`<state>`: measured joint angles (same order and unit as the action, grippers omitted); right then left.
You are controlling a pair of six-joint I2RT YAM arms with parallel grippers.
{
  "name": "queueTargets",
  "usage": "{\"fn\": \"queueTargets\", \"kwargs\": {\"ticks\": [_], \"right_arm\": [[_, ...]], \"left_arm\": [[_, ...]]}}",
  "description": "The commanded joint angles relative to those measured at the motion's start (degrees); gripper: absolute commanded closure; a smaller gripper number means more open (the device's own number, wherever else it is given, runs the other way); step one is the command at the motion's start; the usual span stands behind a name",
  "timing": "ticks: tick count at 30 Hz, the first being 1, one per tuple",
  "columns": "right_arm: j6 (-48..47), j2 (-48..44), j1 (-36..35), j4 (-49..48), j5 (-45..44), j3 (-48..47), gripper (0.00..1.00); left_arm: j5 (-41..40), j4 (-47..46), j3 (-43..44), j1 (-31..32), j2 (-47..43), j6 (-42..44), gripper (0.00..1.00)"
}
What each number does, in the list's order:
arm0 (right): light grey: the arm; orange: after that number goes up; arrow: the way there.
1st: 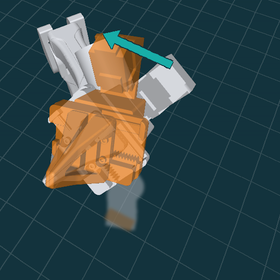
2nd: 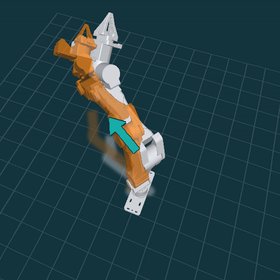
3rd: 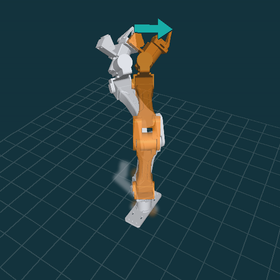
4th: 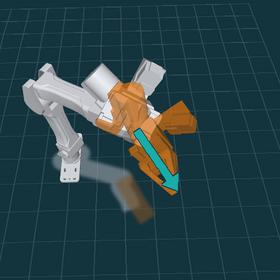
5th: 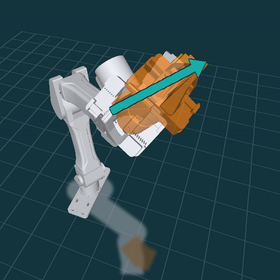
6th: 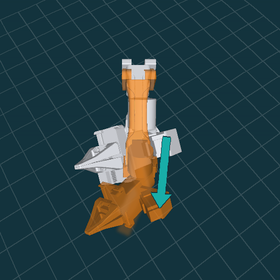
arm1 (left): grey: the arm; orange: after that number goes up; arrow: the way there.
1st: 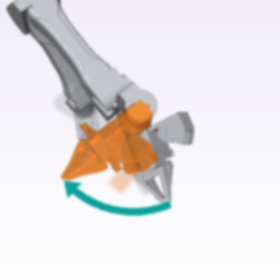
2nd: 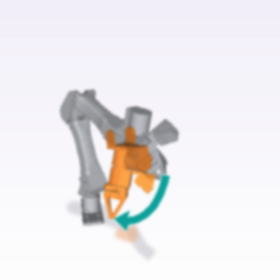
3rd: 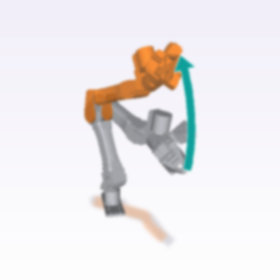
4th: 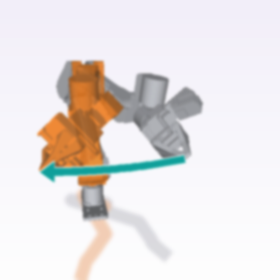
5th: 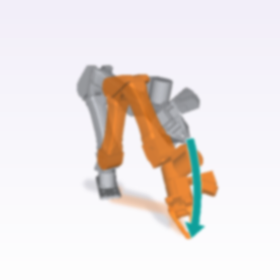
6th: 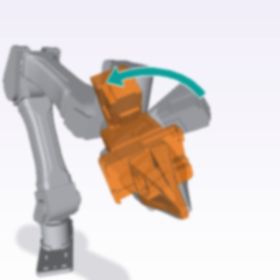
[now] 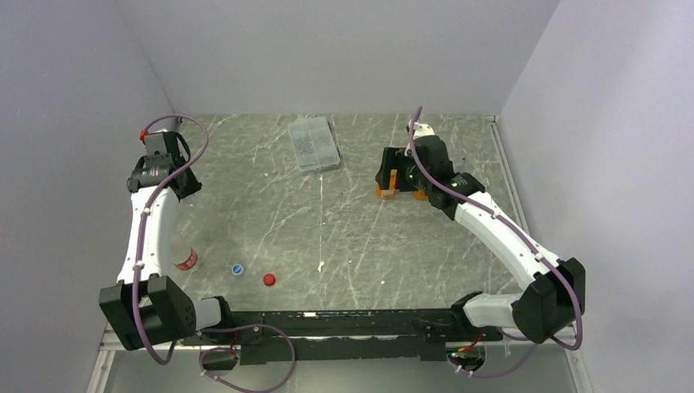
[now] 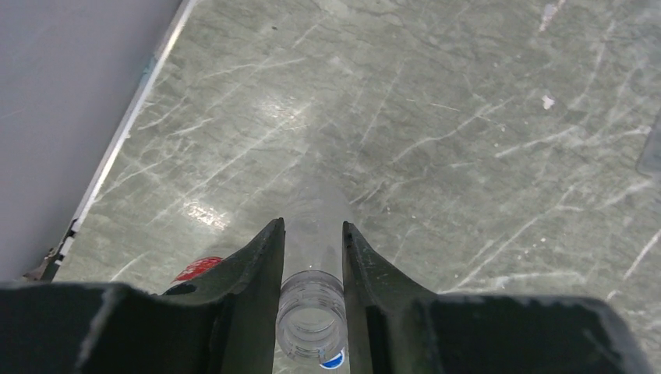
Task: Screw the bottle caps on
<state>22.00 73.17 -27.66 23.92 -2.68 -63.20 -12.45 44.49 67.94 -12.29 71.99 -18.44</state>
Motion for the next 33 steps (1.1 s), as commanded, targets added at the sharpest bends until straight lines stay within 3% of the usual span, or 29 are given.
{"fn": "queueTargets", "kwargs": {"ticks": [1, 9, 14, 17, 21, 33], "right_arm": [[0.24, 0.33, -1.96, -2.28, -0.66, -1.32, 0.17], [-0.41, 1.07, -5.95, -4.46, -0.23, -1.83, 0.17], [-4.91, 0.46, -11.03, -14.17, 6.40, 2.37, 0.12], [-8.89, 0.41, -14.94, -20.88, 10.23, 5.60, 0.01], [-14.25, 2.62, -20.16, -26.14, 11.55, 7.07, 0.00], [-20.61, 14.55, -26.49, -26.93, 12.81, -1.30, 0.00]], "left_arm": [[8.60, 0.60, 1.48, 1.29, -1.41, -0.12, 0.93], [13.03, 0.97, 3.56, 8.04, -1.19, -4.32, 0.99], [17.10, 2.62, 8.36, 14.47, 1.44, -5.55, 1.00], [20.67, 3.40, 10.21, 17.06, 3.11, -5.83, 1.00], [25.00, 3.55, 11.49, 20.20, 4.57, -6.44, 1.00], [30.37, 4.21, 14.63, 29.69, 6.92, -6.70, 1.00]]}}
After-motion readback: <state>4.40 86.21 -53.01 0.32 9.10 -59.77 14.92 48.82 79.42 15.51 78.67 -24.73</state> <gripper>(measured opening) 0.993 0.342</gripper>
